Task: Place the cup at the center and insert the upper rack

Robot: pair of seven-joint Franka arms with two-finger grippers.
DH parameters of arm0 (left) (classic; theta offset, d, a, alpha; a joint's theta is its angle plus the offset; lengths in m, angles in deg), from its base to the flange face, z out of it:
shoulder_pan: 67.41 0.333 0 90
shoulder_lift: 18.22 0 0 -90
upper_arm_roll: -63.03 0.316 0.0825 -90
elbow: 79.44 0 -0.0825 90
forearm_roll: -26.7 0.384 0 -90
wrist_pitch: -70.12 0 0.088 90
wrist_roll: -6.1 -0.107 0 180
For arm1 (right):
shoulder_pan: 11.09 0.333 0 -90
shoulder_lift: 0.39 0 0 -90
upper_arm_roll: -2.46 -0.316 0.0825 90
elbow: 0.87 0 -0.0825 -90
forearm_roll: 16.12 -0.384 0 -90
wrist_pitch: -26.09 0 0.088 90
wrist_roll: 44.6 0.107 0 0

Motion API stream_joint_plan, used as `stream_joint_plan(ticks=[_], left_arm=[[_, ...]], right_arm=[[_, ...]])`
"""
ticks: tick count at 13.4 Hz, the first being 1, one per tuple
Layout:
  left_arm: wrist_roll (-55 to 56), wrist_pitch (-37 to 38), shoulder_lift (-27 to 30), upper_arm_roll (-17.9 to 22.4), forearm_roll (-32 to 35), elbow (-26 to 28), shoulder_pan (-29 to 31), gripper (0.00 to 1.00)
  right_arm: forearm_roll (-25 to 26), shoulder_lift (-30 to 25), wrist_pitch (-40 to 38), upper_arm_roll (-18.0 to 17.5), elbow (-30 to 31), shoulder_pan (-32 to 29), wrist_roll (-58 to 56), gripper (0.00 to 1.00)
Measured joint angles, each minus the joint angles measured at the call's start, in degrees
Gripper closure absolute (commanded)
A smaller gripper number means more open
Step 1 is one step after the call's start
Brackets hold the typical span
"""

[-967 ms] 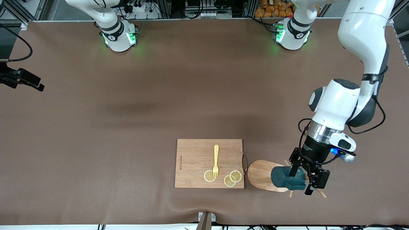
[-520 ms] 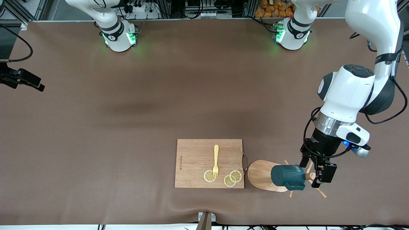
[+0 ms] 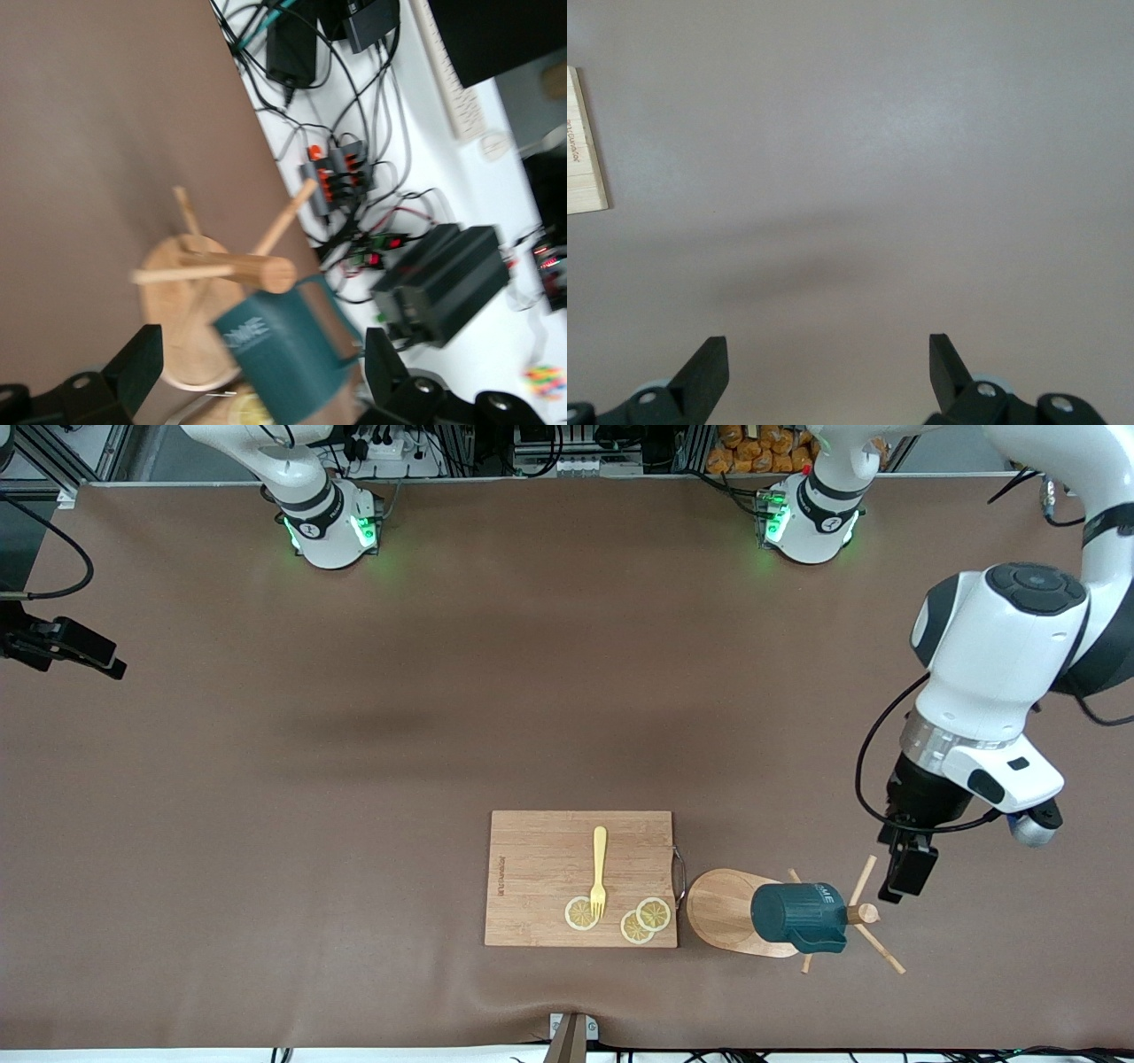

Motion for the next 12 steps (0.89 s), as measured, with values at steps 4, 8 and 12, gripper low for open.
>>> stream_joint_plan(ticks=[4,8,12], left_arm=[[-26.45,15.98,5.67,0.02,-9.63,0.31,1.04,0.0],[-50.01,31.87,12.06,0.07,-14.88,0.43,4.88,0.0],[-64.27,40.15,14.96,3.3,-15.51,0.65,2.03,0.0]], right_arm=[[0.0,0.01,-0.12,0.0,0.01,0.0,0.15,0.0],[0.0,0.02,-0.2,0.01,0.01,-0.01,0.31,0.0],[0.0,0.02,-0.34,0.01,0.02,-0.01,0.43,0.0]])
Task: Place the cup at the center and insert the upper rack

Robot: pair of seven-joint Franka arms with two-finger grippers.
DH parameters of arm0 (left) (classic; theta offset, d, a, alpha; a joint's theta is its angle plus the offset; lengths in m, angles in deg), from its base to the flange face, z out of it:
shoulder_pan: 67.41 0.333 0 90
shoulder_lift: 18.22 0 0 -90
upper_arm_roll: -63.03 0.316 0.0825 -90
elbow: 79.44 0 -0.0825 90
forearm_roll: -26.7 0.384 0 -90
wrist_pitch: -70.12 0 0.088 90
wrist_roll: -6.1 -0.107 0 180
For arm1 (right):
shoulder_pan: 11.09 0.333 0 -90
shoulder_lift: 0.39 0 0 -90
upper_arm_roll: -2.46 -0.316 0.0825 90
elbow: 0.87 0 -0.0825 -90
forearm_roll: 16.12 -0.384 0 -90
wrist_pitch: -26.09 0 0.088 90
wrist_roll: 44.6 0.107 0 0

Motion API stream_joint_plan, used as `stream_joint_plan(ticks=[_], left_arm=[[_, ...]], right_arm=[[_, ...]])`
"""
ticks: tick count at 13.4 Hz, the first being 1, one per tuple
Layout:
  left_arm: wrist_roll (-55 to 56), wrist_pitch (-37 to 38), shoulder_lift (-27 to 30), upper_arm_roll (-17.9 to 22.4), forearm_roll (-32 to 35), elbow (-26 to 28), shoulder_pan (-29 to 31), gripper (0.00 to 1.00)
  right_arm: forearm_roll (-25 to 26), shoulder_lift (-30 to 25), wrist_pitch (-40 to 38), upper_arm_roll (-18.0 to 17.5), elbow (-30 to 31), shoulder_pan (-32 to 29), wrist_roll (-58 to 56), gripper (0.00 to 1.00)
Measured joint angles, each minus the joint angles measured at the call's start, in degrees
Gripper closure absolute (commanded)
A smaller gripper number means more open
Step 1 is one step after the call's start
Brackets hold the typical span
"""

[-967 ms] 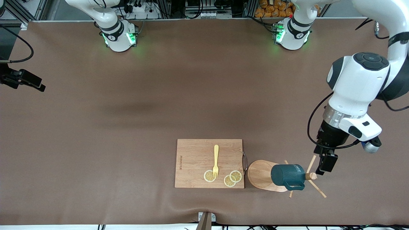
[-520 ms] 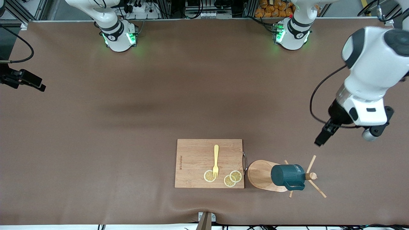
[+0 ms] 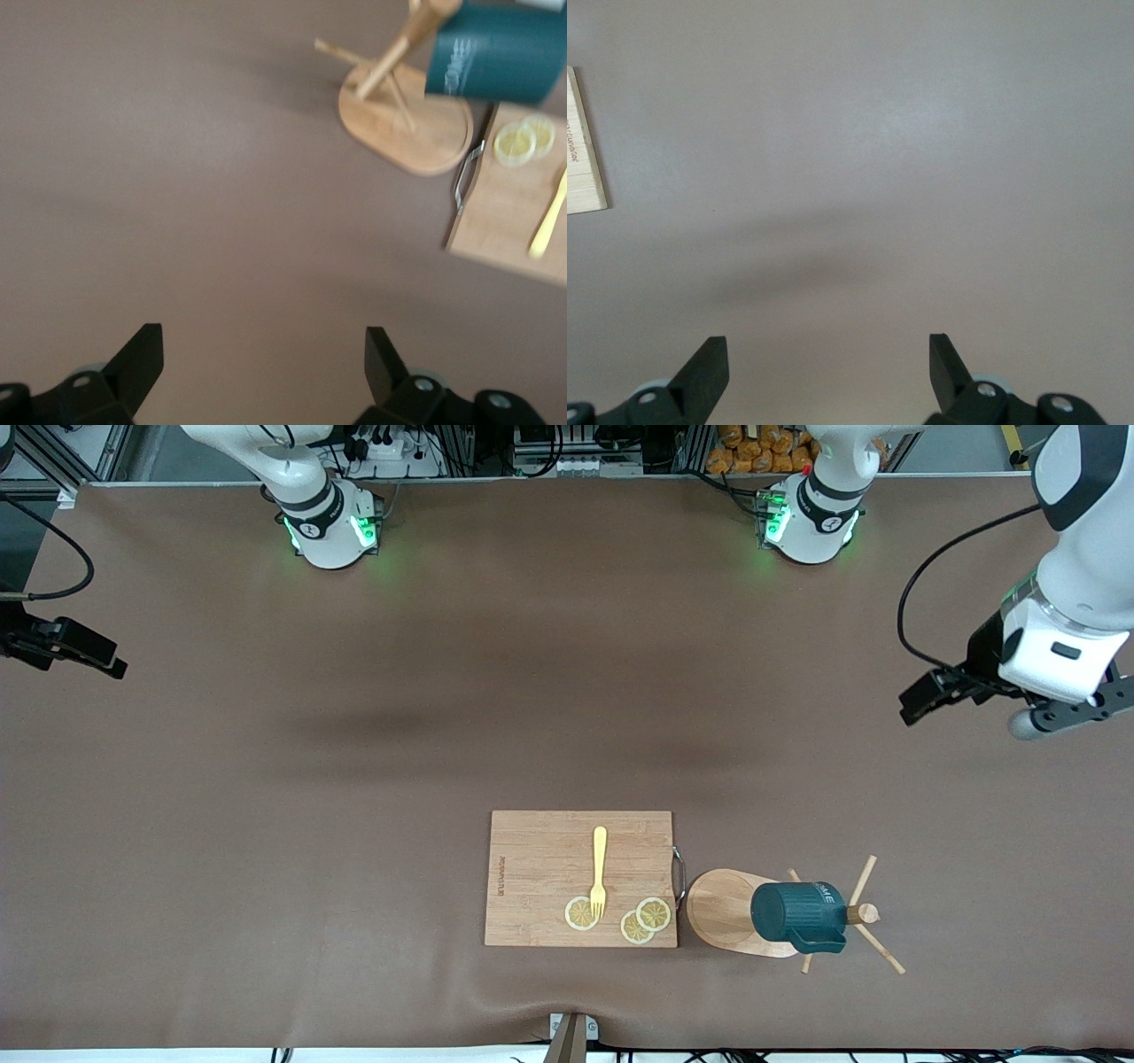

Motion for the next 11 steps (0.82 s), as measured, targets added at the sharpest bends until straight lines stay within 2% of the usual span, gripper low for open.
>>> stream_joint_plan(ticks=[2,3,7,11], left_arm=[[-7.51,4.32,1.28,5.7,-0.04,-0.04,-5.94,0.0],[-10.68,6.49,2.06,7.32,-0.06,-0.22,-7.79,0.0],[-13.93,10.66,3.72,8.06,-0.11,-2.65,-10.64,0.0],[-13.98,10.78,3.7,8.35,-1.91,-3.51,-11.06,0.0]], right_arm=[[0.0,0.0,-0.29,0.0,0.0,0.0,0.05,0.0],[0.0,0.0,-0.34,0.01,0.0,-0.01,0.06,0.0],[0.0,0.0,-0.41,0.04,0.01,-0.02,0.15,0.0],[0.0,0.02,-0.44,0.05,0.09,-0.02,0.19,0.0]])
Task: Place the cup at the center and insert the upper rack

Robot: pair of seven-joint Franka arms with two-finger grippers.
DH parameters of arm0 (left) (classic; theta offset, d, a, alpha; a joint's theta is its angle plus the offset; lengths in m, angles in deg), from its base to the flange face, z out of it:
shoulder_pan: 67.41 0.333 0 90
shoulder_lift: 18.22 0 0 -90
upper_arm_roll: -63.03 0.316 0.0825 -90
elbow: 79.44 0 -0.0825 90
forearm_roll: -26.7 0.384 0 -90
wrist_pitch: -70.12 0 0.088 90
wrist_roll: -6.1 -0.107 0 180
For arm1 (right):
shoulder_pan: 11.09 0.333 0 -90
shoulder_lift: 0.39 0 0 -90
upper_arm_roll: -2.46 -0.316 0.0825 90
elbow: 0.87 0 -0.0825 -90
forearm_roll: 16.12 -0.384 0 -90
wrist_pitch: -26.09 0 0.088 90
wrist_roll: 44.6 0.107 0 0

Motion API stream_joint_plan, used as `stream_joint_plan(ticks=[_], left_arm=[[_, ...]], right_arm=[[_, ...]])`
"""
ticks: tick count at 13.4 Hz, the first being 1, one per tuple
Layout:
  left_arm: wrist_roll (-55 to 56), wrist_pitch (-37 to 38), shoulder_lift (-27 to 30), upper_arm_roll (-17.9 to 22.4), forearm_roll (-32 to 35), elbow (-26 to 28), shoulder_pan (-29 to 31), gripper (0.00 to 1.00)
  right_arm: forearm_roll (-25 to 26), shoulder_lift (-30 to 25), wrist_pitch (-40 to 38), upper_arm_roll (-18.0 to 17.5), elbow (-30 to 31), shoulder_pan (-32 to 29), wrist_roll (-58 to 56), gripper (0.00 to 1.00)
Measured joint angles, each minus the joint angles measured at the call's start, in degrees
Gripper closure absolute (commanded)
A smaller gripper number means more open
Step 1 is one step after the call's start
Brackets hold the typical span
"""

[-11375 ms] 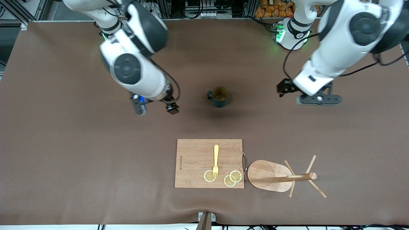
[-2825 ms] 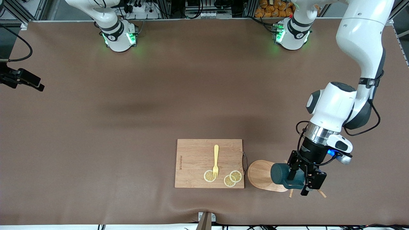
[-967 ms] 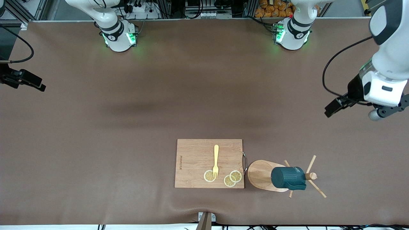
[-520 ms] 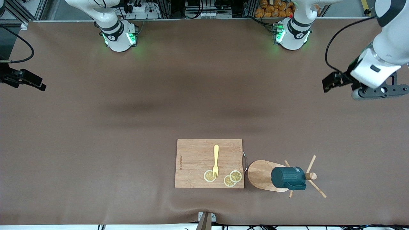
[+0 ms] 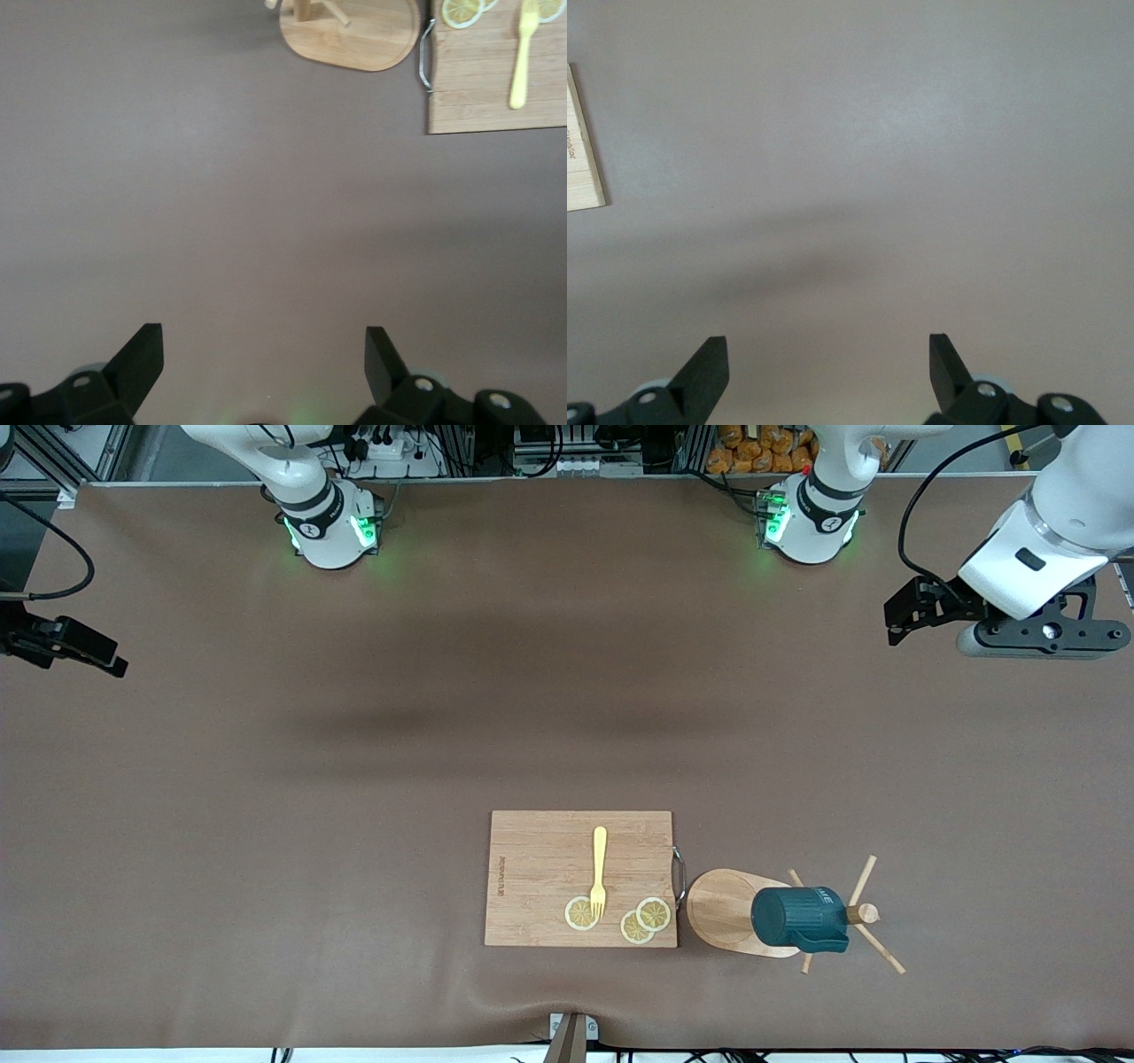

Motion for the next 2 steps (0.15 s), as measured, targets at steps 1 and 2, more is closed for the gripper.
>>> stream_joint_plan(ticks=[1,2], left_arm=[[-0.06,0.0,0.0,0.14,-0.22,-0.16,0.0,0.0],[-0.07,0.0,0.0,0.18,-0.26,-0.26,0.0,0.0]], right_arm=[[0.0,0.03,-0.04,0.0,0.03,0.0,0.0,0.0],[0.0,0.06,-0.09,0.0,0.04,0.0,0.01,0.0]])
